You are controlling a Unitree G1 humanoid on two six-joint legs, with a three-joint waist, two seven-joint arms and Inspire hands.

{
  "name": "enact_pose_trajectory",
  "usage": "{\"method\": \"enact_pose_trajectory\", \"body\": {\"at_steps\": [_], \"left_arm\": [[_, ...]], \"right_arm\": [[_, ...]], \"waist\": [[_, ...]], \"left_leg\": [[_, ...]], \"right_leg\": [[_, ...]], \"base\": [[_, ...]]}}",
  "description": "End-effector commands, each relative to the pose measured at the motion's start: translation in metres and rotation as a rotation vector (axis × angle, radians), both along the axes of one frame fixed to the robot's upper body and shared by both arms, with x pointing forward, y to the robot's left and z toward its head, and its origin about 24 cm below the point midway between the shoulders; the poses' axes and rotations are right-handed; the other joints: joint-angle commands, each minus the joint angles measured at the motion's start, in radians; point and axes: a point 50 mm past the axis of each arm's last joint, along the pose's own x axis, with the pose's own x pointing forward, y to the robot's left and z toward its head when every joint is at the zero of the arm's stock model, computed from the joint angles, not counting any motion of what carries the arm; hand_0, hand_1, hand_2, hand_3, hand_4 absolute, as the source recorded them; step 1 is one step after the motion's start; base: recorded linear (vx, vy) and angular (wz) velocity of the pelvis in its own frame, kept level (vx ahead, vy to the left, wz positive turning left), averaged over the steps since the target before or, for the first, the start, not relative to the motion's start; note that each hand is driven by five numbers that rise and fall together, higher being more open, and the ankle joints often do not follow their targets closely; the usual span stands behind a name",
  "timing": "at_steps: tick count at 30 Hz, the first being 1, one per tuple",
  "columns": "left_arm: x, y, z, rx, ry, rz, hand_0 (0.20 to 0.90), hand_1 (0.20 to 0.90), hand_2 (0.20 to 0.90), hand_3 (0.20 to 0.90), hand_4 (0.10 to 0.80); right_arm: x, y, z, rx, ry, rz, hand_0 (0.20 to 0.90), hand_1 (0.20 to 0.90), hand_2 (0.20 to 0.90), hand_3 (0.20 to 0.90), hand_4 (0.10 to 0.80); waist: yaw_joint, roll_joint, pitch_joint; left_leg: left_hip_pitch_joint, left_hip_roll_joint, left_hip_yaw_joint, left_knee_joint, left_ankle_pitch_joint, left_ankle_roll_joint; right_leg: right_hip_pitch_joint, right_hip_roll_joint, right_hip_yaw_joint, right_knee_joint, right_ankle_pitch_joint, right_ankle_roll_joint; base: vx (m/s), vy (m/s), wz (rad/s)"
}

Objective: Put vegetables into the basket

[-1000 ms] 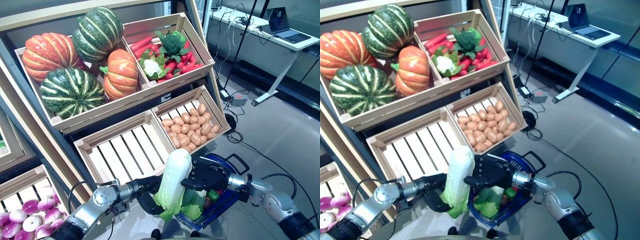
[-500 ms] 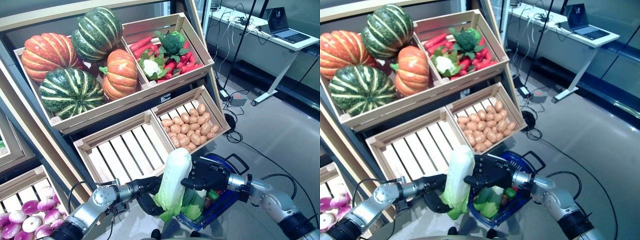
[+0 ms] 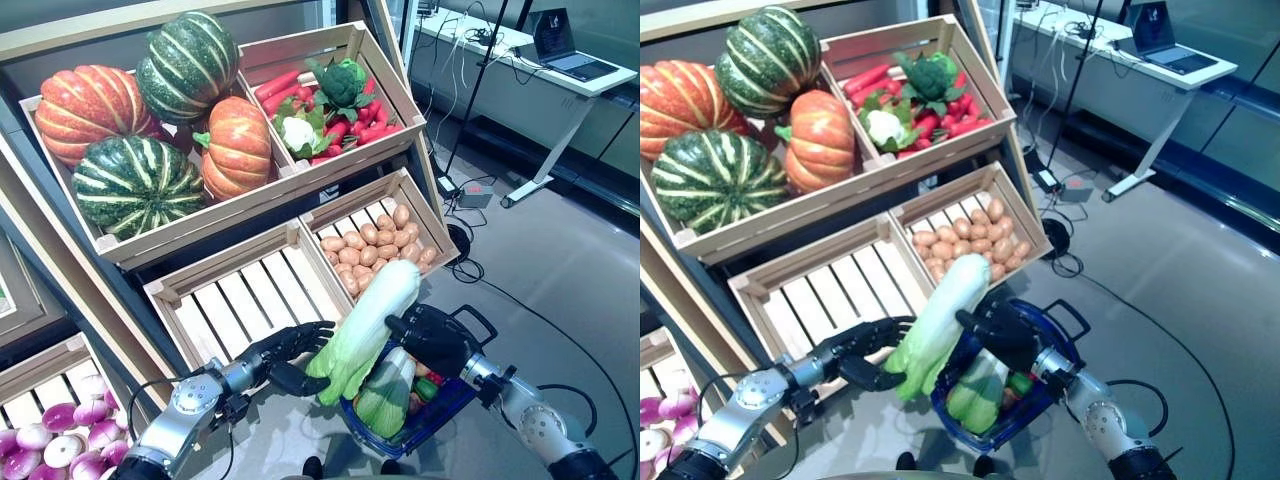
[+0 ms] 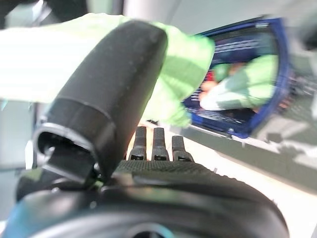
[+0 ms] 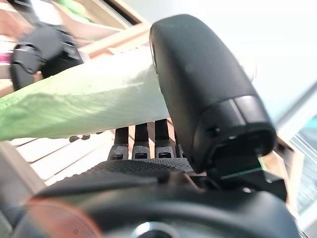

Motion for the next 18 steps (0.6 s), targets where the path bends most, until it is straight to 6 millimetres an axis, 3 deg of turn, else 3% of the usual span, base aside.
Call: {"method": "enact_pose_trajectory", "body": {"at_steps": [1,5,8,14,18], "left_arm": [[0.03,0.0,0.039,-0.116,-0.234,0.08,0.9,0.9,0.9,0.9,0.8],[0.048,0.0,0.068,-0.158,-0.381,0.124,0.9,0.9,0.9,0.9,0.8],[0.059,0.0,0.092,-0.192,-0.491,0.146,0.9,0.9,0.9,0.9,0.8],[0.064,0.006,0.123,-0.254,-0.66,0.218,0.9,0.9,0.9,0.9,0.8],[0.068,0.003,0.144,-0.283,-0.78,0.244,0.9,0.9,0.9,0.9,0.8]], "right_arm": [[0.041,-0.013,0.067,0.314,-0.341,-0.255,0.3,0.3,0.3,0.3,0.4],[0.059,-0.037,0.091,0.397,-0.423,-0.44,0.3,0.3,0.3,0.3,0.4],[0.07,-0.061,0.107,0.435,-0.473,-0.572,0.3,0.3,0.3,0.3,0.4],[0.075,-0.097,0.105,0.46,-0.454,-0.754,0.3,0.3,0.3,0.3,0.4],[0.082,-0.106,0.106,0.488,-0.433,-0.844,0.3,0.3,0.3,0.3,0.4]], "waist": [[0.003,-0.023,0.037],[0.002,-0.008,0.142],[0.004,0.002,0.228],[0.02,0.006,0.335],[0.029,0.008,0.377]], "left_leg": [[-0.052,0.017,-0.022,0.001,-0.016,-0.014],[-0.14,0.016,-0.03,0.01,0.011,-0.018],[-0.246,0.007,-0.029,0.105,0.015,-0.024],[-0.441,-0.008,-0.054,0.303,-0.002,-0.043],[-0.527,-0.015,-0.064,0.357,-0.005,-0.051]], "right_leg": [[-0.031,-0.052,0.005,0.043,0.013,0.04],[-0.125,-0.039,0.003,0.095,0.009,0.022],[-0.212,-0.029,-0.008,0.185,-0.009,0.003],[-0.343,-0.034,-0.017,0.322,-0.036,-0.018],[-0.406,-0.037,-0.026,0.359,-0.04,-0.024]], "base": [[-0.282,-0.06,0.01],[-0.384,-0.061,0.02],[-0.283,-0.075,0.11],[-0.159,-0.083,0.15],[-0.125,-0.069,0.05]]}}
